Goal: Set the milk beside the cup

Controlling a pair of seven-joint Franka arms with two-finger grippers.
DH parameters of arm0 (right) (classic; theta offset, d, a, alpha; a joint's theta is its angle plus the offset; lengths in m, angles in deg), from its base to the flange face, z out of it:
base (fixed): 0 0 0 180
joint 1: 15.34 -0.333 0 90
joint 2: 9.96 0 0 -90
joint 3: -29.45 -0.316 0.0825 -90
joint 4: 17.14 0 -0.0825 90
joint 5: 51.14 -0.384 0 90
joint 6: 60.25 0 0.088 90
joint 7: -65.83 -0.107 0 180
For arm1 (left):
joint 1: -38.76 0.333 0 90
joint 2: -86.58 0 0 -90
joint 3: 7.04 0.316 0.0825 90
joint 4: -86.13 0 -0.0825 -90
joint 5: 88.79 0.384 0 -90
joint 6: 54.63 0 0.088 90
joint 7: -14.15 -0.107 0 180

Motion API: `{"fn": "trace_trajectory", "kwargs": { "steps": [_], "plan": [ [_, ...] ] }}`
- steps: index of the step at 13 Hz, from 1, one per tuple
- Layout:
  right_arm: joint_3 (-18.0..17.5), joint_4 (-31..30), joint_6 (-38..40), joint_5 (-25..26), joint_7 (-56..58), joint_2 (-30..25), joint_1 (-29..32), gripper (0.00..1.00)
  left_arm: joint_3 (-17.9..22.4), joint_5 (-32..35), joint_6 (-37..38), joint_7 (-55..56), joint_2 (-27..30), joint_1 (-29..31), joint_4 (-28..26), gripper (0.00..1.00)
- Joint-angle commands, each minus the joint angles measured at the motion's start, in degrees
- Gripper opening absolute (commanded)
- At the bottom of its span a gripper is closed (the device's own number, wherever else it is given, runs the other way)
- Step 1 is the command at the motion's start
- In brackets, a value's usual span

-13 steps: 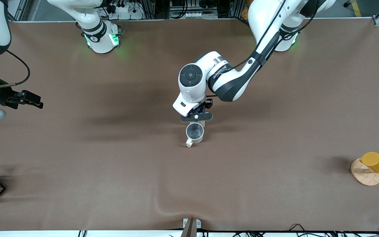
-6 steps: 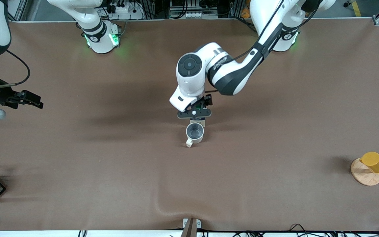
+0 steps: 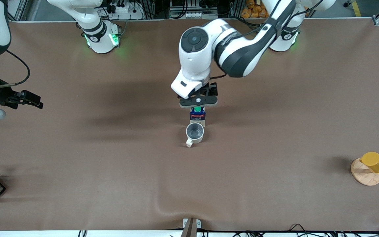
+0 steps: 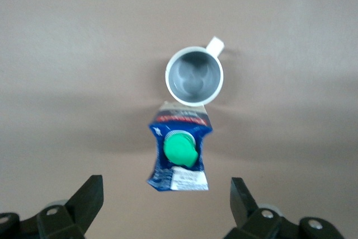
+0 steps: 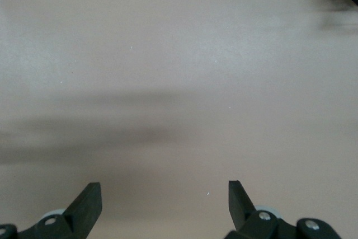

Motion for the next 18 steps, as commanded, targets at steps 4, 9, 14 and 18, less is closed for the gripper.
{"fn": "trace_trajectory", "kwargs": {
  "steps": [4,9,14,18],
  "plan": [
    [-0.11,-0.20,0.44,0.31,-0.33,-1.00,-0.02,1.00,-0.54,-0.70,0.93,-7.63,6.50,15.16,-0.64,1.00],
    [-0.11,-0.20,0.44,0.31,-0.33,-1.00,0.07,1.00,-3.88,-8.16,3.10,-27.21,18.26,30.19,-8.89,1.00],
    [-0.02,-0.29,0.44,0.31,-0.24,-1.00,0.15,1.00,7.69,-10.72,11.12,-36.54,29.51,29.60,-15.65,1.00],
    [-0.02,-0.29,0.53,0.31,-0.15,-1.00,0.15,1.00,16.84,-11.44,18.23,-44.54,33.49,24.60,-14.36,1.00]
  ]
}}
